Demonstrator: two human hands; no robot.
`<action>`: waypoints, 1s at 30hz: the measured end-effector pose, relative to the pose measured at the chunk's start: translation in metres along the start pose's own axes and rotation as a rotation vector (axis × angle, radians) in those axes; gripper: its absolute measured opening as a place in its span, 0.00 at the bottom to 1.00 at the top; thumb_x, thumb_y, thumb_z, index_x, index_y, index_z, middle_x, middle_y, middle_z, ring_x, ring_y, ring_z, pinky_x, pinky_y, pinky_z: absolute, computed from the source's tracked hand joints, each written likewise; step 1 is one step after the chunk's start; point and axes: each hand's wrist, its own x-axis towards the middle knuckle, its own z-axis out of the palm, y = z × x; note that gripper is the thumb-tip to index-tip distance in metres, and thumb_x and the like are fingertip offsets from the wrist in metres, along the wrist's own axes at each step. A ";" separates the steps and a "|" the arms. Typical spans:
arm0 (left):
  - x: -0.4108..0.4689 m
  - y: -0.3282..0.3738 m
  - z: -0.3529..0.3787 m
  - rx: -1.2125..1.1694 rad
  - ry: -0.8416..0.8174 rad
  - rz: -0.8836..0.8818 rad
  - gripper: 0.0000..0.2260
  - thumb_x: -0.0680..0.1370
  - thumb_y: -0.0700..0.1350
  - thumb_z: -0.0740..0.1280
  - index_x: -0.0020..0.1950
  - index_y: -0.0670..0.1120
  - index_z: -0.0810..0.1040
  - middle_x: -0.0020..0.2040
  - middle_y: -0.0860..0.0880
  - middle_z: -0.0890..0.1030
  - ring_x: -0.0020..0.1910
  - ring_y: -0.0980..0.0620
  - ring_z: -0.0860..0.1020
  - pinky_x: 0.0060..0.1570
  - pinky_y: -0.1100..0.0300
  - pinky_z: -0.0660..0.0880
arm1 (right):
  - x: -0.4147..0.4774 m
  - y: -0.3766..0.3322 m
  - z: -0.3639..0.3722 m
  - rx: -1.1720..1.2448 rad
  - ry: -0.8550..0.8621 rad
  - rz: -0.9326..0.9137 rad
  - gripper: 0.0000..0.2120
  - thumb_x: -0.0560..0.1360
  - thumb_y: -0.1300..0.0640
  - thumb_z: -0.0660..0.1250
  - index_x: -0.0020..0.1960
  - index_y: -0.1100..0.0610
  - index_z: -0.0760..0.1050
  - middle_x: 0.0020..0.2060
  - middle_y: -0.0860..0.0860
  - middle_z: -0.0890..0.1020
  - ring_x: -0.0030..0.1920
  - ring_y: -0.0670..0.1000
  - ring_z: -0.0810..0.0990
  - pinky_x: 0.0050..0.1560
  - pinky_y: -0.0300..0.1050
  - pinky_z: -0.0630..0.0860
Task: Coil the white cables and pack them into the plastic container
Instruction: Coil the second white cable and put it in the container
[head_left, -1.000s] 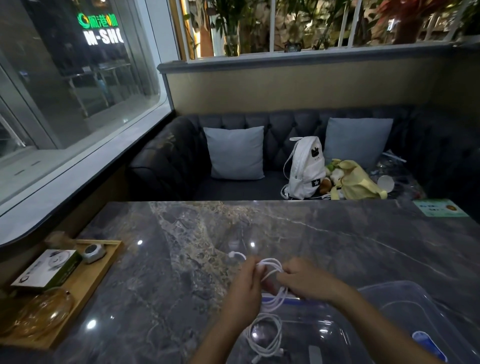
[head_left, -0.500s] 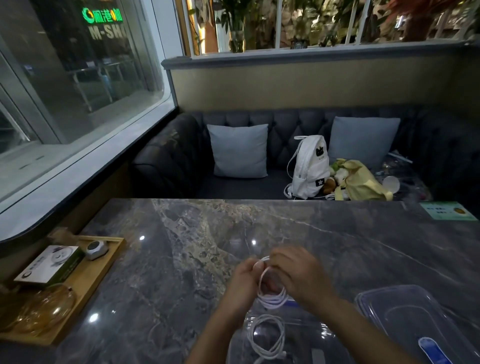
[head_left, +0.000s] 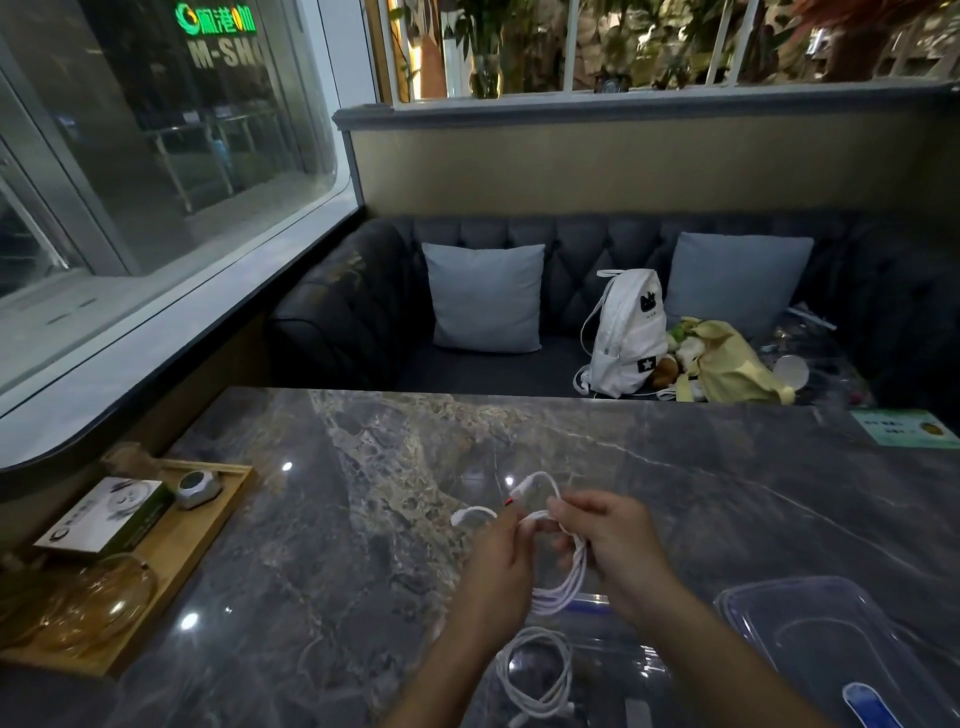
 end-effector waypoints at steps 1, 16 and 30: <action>0.000 0.001 0.001 0.025 0.026 0.015 0.10 0.80 0.39 0.56 0.53 0.49 0.75 0.35 0.60 0.77 0.35 0.72 0.75 0.35 0.76 0.67 | -0.001 0.000 0.000 -0.007 -0.012 0.002 0.02 0.71 0.66 0.68 0.40 0.65 0.78 0.25 0.54 0.82 0.23 0.47 0.77 0.22 0.37 0.74; 0.010 -0.008 -0.008 0.746 -0.089 -0.035 0.11 0.80 0.45 0.55 0.51 0.41 0.75 0.53 0.41 0.79 0.50 0.42 0.78 0.47 0.50 0.73 | -0.005 0.004 0.003 -0.161 0.042 -0.186 0.06 0.71 0.69 0.67 0.35 0.65 0.78 0.23 0.55 0.79 0.22 0.47 0.76 0.24 0.36 0.75; 0.001 -0.016 -0.012 -0.920 -0.313 -0.459 0.05 0.73 0.38 0.62 0.43 0.38 0.77 0.32 0.47 0.78 0.30 0.56 0.74 0.36 0.65 0.72 | 0.003 -0.001 -0.001 -0.364 -0.009 -0.171 0.09 0.70 0.67 0.69 0.32 0.59 0.78 0.22 0.49 0.80 0.24 0.44 0.78 0.29 0.39 0.75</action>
